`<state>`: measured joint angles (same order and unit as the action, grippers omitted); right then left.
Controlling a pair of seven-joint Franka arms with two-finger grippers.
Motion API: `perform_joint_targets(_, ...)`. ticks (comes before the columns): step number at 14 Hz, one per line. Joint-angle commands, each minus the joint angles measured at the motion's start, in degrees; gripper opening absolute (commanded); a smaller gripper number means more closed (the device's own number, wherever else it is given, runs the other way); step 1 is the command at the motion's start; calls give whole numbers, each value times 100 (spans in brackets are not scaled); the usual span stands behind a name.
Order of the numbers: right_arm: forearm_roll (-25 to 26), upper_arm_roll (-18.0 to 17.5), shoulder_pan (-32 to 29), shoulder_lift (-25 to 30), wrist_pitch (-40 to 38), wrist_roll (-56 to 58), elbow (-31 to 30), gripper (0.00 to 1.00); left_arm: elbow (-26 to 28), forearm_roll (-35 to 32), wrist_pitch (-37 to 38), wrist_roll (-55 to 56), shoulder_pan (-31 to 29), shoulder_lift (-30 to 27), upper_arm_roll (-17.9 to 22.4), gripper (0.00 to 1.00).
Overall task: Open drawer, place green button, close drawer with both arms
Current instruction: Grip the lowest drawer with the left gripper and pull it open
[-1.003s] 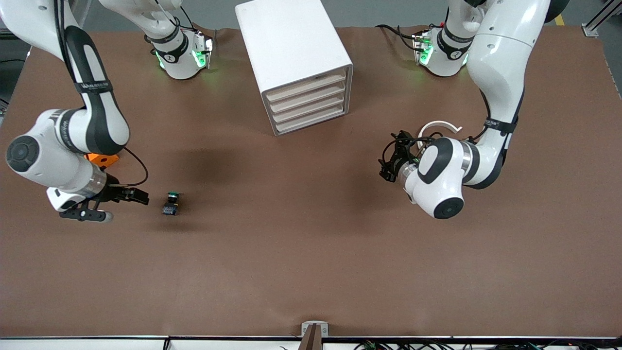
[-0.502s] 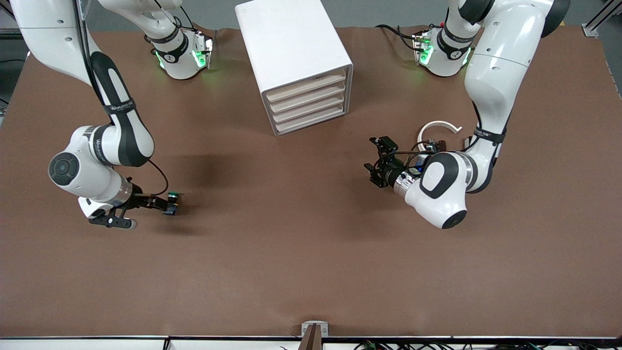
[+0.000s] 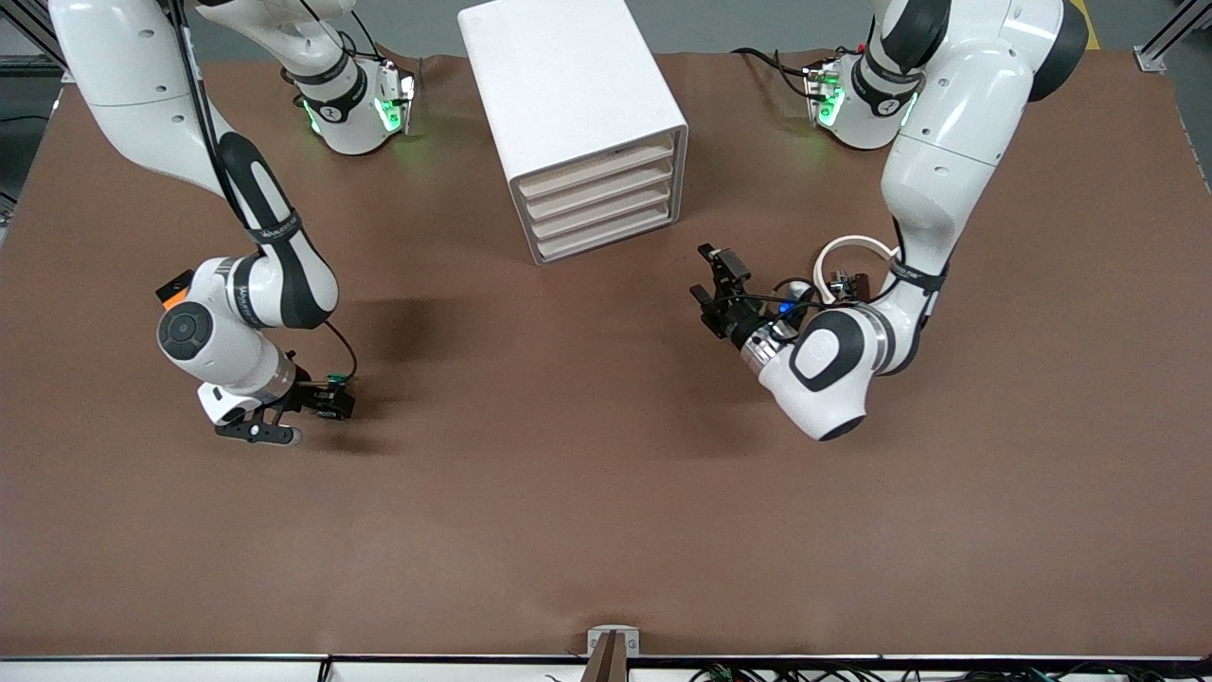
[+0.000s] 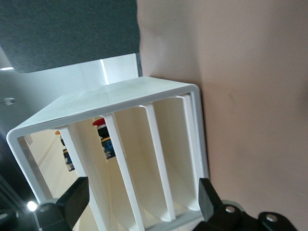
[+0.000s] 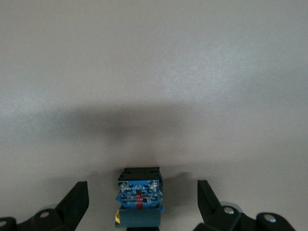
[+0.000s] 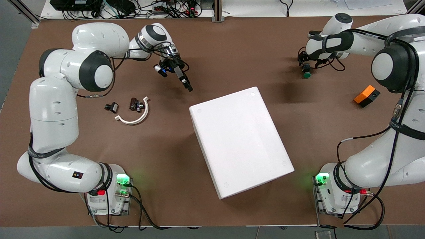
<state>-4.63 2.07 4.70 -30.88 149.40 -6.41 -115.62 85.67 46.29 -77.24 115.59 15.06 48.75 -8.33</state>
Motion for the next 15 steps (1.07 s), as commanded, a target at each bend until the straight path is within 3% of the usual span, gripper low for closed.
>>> perform_joint_targets(1, -82, 30, 57, -6, 151, -62, -93, 100, -86, 38, 157, 192, 234, 134, -55, 100)
perform_joint_targets(3, -82, 30, 57, -32, 169, -62, -101, 100, -77, 12, 157, 192, 357, 248, -46, 100)
perform_joint_targets(6, -82, 30, 57, -32, 169, -62, -110, 100, -77, 11, 157, 192, 437, 389, -46, 66)
perform_joint_targets(8, -82, 30, 57, -41, 160, -71, -110, 100, -68, 11, 157, 192, 507, 424, -46, 50)
perform_joint_targets(12, -82, 30, 110, -59, 160, -237, -119, 100, 142, 20, 174, 236, 665, 451, -55, 50)
perform_joint_targets(13, -82, 30, 119, -59, 151, -264, -119, 95, 195, 20, 200, 244, 709, 460, -55, 50)
perform_joint_targets(15, -82, 30, 119, -59, 125, -273, -110, 65, 335, 20, 201, 279, 832, 468, -55, 50)
